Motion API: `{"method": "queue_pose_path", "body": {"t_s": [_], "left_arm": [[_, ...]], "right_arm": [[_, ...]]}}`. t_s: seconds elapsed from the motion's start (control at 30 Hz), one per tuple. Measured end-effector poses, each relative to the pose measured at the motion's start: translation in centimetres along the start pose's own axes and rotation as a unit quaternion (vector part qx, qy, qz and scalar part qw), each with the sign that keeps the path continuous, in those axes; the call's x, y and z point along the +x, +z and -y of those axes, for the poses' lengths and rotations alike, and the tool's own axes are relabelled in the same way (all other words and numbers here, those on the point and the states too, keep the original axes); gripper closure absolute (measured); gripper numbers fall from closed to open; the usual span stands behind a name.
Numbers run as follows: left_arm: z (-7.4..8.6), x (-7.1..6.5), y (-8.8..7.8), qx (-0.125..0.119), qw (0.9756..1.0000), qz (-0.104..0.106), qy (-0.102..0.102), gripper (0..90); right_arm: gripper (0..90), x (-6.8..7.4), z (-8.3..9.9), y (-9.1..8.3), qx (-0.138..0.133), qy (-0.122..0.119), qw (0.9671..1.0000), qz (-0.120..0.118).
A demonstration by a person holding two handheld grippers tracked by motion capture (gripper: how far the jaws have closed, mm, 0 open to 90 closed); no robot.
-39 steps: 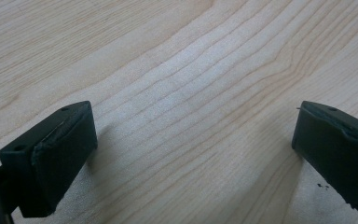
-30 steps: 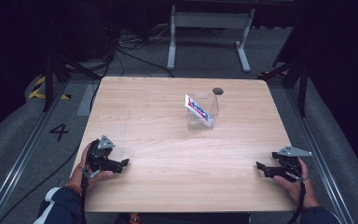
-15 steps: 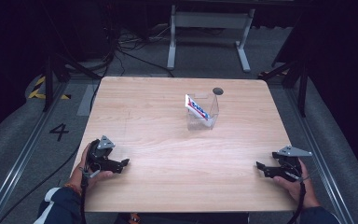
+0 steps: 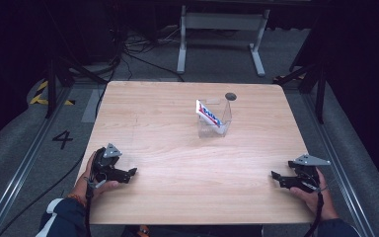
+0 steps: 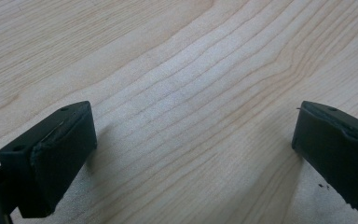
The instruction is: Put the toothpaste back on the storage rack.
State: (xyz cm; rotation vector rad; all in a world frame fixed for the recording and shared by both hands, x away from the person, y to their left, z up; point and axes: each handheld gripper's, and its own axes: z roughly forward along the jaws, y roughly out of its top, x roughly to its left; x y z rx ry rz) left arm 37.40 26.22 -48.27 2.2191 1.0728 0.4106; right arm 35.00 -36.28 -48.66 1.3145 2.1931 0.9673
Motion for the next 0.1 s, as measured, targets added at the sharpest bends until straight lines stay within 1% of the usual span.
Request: {"method": "queue_pose_path", "body": {"t_s": [0.1], "left_arm": [[0.01, -0.01, 0.02, -0.001, 1.0000, 0.000, -0.001, 0.3]], "right_arm": [[15.0, 0.00, 0.00, 0.00, 0.000, 0.000, 1.0000, 0.000]]}}
